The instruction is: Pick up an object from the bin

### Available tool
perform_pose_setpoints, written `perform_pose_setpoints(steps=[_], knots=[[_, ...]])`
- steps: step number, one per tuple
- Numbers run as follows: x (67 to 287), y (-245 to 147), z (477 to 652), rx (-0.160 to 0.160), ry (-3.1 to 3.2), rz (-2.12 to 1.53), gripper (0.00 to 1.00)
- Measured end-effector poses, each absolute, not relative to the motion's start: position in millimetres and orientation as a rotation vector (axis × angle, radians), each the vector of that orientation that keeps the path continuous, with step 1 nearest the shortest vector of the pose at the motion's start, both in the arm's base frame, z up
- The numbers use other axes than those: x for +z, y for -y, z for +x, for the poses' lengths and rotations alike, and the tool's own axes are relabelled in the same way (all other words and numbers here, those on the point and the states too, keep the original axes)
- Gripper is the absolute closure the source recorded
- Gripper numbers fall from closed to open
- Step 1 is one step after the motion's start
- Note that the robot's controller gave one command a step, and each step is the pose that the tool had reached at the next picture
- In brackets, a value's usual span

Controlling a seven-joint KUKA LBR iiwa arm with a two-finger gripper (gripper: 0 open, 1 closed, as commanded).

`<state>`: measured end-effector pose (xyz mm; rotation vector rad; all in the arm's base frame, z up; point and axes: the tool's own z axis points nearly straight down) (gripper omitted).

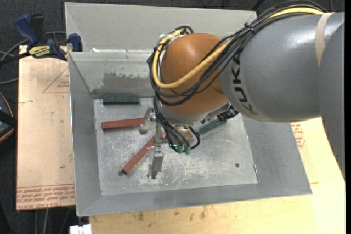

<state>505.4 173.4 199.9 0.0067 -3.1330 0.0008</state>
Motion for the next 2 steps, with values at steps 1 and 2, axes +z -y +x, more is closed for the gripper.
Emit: perform_pose_setpoints(steps=[1, 2], knots=[[204.0, -172.5, 507.3, -0.002, 3.141, 0.001, 0.0], [161.9, -159.0, 533.9, -0.004, 3.146, 0.113, 0.0]])
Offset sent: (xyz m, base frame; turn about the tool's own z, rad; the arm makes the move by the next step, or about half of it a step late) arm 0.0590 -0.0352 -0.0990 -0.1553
